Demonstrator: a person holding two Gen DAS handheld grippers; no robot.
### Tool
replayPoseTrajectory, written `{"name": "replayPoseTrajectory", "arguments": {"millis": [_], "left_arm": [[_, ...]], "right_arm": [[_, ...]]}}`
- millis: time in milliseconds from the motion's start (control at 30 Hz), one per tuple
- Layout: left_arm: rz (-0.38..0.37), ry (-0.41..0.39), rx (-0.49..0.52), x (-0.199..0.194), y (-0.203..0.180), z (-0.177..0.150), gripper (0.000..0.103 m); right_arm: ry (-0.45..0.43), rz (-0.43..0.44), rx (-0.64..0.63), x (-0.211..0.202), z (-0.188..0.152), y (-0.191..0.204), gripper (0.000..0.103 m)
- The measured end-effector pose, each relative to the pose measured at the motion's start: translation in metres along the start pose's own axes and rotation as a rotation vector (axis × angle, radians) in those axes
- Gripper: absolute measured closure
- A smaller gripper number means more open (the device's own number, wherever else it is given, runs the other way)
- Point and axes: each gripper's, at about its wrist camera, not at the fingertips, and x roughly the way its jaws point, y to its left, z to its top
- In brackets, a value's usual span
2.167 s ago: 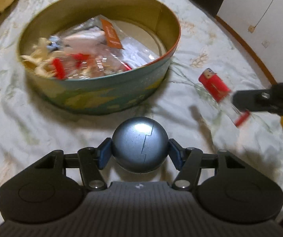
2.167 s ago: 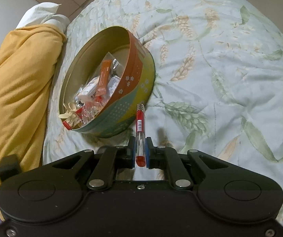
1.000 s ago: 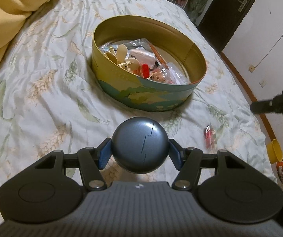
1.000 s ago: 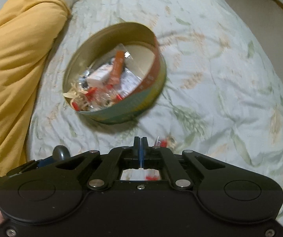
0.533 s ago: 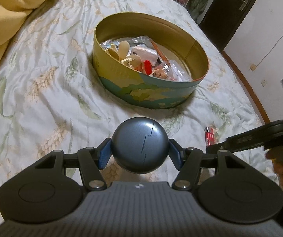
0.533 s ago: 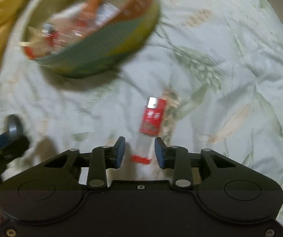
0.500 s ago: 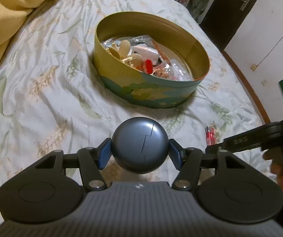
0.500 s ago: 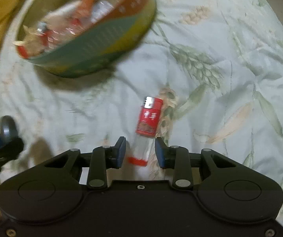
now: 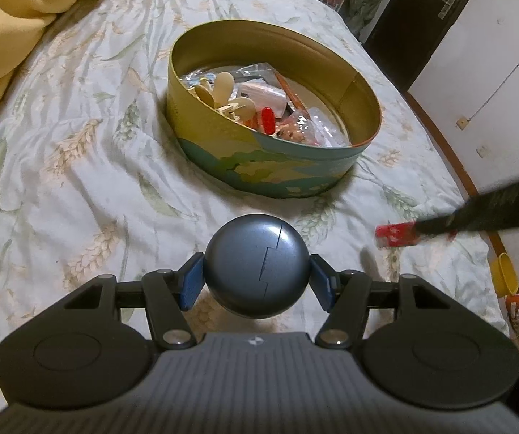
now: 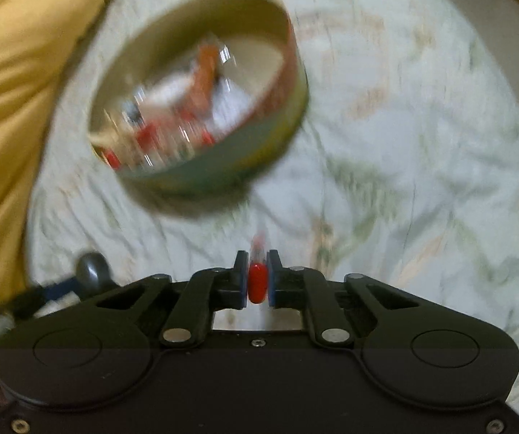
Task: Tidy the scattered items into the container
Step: 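Carry tube and red lighter over the tin and open the right gripper while the left holds the puck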
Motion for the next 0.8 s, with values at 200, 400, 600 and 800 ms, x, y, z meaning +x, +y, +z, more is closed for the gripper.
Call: {"name": "replayPoseTrajectory", "arguments": {"millis": [200, 400, 600, 800], "left_arm": [[0.004, 0.002, -0.004, 0.000, 0.001, -0.001, 0.040], [-0.008, 0.000, 0.002, 0.000, -0.001, -0.001, 0.040], [-0.007, 0.007, 0.018, 0.002, -0.004, -0.003, 0.040], [-0.016, 0.014, 0.037, 0.005, -0.009, -0.005, 0.040]], "right_arm": [[-0.054, 0.011, -0.045, -0.024, 0.035, 0.017, 0.093], [-0.080, 0.009, -0.103, -0.036, 0.053, 0.036, 0.093], [-0.119, -0.014, -0.152, -0.042, 0.081, 0.062, 0.093], [-0.172, -0.025, -0.196, -0.045, 0.117, 0.098, 0.093]]}}
